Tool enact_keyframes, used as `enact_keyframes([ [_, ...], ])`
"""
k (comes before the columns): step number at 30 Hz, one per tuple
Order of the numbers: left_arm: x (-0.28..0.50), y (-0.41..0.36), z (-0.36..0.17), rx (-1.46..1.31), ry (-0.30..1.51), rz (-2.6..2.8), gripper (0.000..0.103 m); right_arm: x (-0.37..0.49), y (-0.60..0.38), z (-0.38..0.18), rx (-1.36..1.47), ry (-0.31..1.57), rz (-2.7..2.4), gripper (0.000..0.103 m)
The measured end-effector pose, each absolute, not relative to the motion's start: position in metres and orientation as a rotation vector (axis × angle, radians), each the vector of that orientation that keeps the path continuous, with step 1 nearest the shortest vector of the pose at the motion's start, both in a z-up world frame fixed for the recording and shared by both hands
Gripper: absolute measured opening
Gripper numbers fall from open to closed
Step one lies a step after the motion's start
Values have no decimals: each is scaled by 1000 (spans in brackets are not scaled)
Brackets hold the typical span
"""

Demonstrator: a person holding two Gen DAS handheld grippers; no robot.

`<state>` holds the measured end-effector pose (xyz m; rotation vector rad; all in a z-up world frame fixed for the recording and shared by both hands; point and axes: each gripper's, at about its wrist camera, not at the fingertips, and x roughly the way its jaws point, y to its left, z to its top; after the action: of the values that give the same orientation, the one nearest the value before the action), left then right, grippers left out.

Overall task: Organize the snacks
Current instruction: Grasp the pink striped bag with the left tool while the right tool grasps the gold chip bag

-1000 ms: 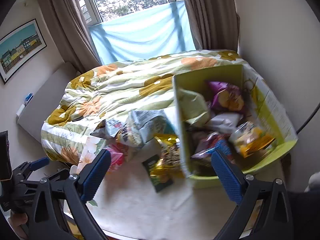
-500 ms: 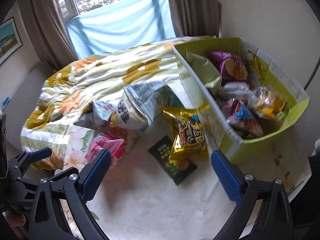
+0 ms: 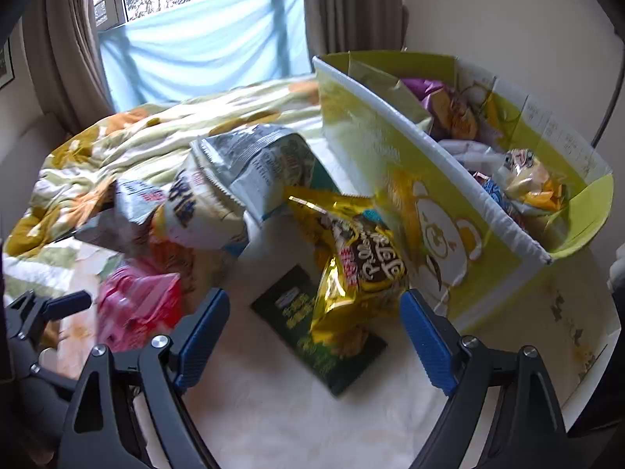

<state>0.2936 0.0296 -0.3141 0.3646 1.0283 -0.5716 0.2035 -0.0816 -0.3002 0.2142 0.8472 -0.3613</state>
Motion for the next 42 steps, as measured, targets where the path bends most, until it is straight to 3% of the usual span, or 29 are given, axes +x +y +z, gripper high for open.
enact_keyframes([
  [8,301,24,-317,367,1009,-598,98,220,-83,-314,177,801,-476,86],
  [13,308,18,-322,369,1036,-612,80,234,-88,-321,144,805,-535,86],
  [17,309,17,-323,362,1032,-607,76,244,-82,-326,28,801,-586,86],
  [20,310,21,-323,347,1027,-590,67,250,-84,-331,16,825,-589,74],
  [28,308,21,-321,343,1037,-581,65,257,-89,-341,-2,892,-588,70],
  [32,310,24,-318,321,1043,-570,65,258,-90,-342,-27,911,-591,58],
  [42,306,25,-303,267,1032,-552,64,249,-100,-333,24,917,-517,48],
])
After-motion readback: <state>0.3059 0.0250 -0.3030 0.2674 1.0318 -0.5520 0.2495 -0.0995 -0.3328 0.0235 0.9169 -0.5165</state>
